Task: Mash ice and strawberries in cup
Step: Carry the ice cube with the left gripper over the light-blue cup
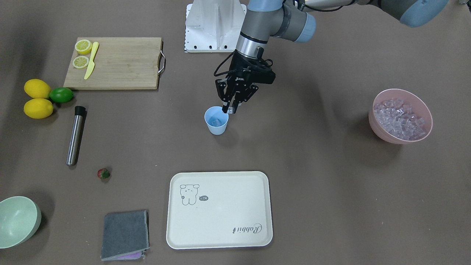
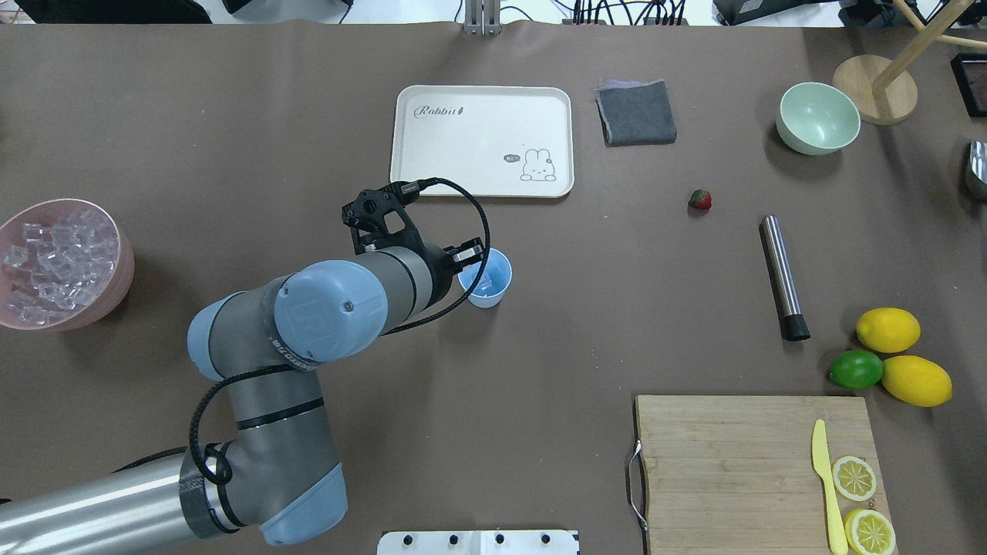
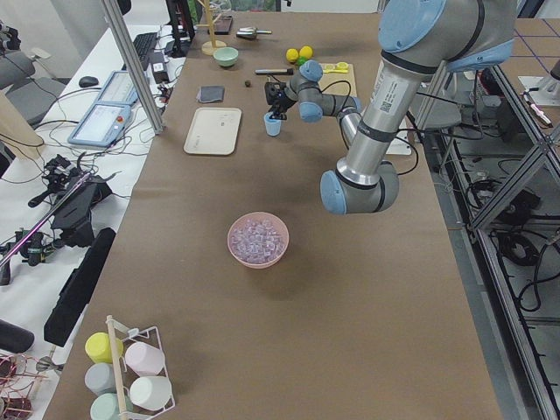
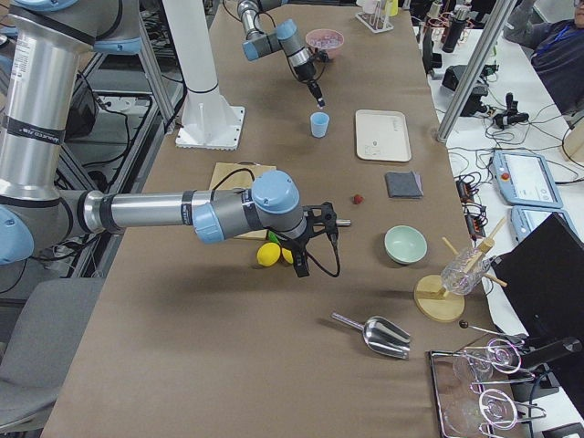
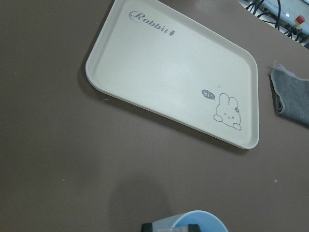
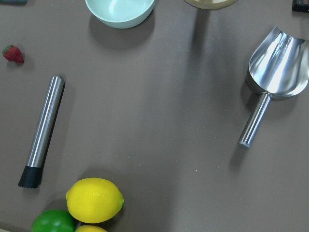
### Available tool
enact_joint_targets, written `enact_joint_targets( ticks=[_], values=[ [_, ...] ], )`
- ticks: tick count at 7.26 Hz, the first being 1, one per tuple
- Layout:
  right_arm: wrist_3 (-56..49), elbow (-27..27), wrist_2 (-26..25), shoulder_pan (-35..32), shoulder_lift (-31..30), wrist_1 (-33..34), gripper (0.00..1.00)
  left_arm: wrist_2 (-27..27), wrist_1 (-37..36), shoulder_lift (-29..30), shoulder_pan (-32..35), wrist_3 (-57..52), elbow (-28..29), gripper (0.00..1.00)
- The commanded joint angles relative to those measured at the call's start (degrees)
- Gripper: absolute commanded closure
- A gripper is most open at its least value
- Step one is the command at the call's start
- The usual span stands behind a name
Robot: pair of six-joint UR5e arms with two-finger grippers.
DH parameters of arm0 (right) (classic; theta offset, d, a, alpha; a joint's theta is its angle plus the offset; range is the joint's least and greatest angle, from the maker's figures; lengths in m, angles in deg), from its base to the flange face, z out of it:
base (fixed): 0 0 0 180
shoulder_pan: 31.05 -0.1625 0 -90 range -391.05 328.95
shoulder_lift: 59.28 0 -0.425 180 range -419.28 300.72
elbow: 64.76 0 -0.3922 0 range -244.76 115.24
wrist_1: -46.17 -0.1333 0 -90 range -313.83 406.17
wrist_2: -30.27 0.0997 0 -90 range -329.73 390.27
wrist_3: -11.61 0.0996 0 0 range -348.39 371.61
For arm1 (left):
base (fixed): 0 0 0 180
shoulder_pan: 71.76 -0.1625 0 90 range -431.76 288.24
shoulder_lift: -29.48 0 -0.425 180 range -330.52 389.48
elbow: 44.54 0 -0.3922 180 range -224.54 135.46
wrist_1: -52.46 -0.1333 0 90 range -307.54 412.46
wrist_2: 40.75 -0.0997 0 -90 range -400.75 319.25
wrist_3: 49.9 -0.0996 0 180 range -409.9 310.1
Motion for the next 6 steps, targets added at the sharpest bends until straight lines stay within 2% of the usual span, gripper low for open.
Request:
enact_joint_targets(
  ticks=[1,2,3,4,6],
  values=[
    [0.0,-0.03,0.0,0.0,0.01,-0.02,0.0,-0.71,-0.1,2.01,-0.39,1.72,2.51,1.0],
    [0.0,-0.03,0.0,0.0,0.01,0.06,0.0,-0.71,-0.02,2.01,-0.47,1.72,2.6,1.0],
    [0.0,-0.03,0.0,0.0,0.01,-0.02,0.0,-0.63,0.07,2.1,-1.0,1.81,2.25,0.45],
    [0.0,-0.03,0.0,0.0,0.01,-0.02,0.0,-0.63,-0.01,1.66,-1.7,1.55,2.68,0.03],
    [-0.44,-0.03,0.0,0.0,0.01,-0.02,0.0,-0.37,-4.2,1.66,-2.5,-1.51,1.73,0.02]
  ],
)
